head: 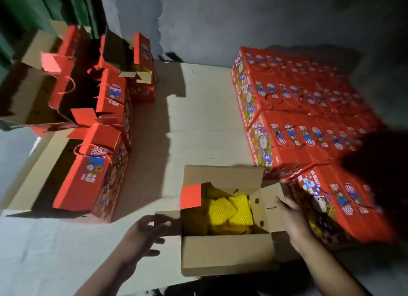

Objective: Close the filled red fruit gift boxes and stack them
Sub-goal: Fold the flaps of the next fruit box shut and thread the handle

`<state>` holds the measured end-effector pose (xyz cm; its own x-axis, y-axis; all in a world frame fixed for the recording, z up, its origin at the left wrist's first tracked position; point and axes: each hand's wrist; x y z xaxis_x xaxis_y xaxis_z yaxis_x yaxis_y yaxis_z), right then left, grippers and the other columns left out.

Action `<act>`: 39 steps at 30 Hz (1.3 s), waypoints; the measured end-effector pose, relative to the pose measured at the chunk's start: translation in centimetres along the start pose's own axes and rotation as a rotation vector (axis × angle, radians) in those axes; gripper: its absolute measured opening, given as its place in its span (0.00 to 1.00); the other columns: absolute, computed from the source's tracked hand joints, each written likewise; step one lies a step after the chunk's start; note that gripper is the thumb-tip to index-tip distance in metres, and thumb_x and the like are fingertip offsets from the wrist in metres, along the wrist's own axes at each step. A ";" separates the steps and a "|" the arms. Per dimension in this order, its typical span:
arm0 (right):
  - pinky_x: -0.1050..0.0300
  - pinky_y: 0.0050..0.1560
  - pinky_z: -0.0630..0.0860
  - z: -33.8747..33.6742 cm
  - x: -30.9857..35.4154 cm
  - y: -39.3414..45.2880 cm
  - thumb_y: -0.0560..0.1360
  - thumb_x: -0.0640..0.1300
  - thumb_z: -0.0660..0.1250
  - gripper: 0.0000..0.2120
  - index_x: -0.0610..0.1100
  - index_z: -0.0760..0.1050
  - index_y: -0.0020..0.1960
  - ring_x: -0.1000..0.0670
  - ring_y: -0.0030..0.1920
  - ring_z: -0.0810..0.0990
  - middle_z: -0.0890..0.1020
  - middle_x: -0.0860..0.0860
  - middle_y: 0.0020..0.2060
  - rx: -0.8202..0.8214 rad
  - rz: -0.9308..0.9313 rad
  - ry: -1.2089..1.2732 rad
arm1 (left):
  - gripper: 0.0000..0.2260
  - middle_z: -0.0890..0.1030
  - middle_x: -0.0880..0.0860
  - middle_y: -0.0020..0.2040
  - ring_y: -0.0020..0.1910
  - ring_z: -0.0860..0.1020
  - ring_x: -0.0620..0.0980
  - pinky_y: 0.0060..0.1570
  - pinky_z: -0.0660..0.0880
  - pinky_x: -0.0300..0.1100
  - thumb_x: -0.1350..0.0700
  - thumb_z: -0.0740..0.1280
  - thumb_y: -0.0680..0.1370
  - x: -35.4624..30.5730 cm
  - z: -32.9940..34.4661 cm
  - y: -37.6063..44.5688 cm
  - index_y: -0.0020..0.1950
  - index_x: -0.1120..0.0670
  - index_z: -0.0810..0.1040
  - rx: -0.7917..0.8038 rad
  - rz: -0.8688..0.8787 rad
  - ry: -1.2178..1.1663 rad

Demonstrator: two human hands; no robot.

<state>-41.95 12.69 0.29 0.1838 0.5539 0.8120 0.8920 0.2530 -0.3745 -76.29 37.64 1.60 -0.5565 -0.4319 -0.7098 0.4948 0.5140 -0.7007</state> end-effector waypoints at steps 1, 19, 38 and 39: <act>0.55 0.65 0.65 0.3 0.1 0.0 0.83 0.50 0.68 0.21 0.44 0.76 0.73 0.52 0.67 0.72 0.76 0.55 0.64 -0.025 -0.001 -0.040 | 0.22 0.88 0.48 0.49 0.47 0.87 0.51 0.46 0.86 0.52 0.38 0.77 0.72 0.0 0.2 -0.1 0.61 0.47 0.81 0.019 0.030 -0.008; 0.73 0.51 0.73 1.7 -0.6 -1.0 0.79 0.48 0.74 0.14 0.53 0.81 0.65 0.71 0.54 0.79 0.84 0.57 0.58 0.194 -0.248 -0.119 | 0.27 0.71 0.48 0.59 0.56 0.76 0.51 0.52 0.76 0.43 0.50 0.63 0.85 -0.1 6.1 2.4 0.82 0.37 0.60 -0.273 0.554 0.841; 0.54 0.83 0.48 -1.5 -6.0 0.9 0.88 0.54 0.54 0.29 0.66 0.45 0.84 0.56 0.83 0.36 0.34 0.66 0.81 0.544 -0.774 -0.739 | 0.32 0.31 0.36 0.82 0.82 0.31 0.43 0.77 0.66 0.57 0.39 0.51 0.87 2.1 7.8 0.8 0.83 0.38 0.33 -0.207 0.504 1.235; 0.54 0.83 0.49 -1.8 -6.1 1.2 0.88 0.54 0.54 0.29 0.65 0.45 0.84 0.56 0.83 0.36 0.35 0.66 0.82 0.553 -0.794 -0.751 | 0.31 0.32 0.36 0.82 0.82 0.33 0.42 0.78 0.66 0.54 0.41 0.51 0.87 2.2 7.7 1.0 0.84 0.40 0.35 -0.208 0.528 1.226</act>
<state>-41.27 8.14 -4.33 -0.7785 0.3662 0.5097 0.3188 0.9303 -0.1814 -71.88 31.45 -1.21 -0.6193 0.7291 -0.2914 0.7846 0.5607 -0.2647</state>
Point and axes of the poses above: each hand's wrist, its own y-axis towards the middle knuckle, its own z-axis out of the palm, x = y × z
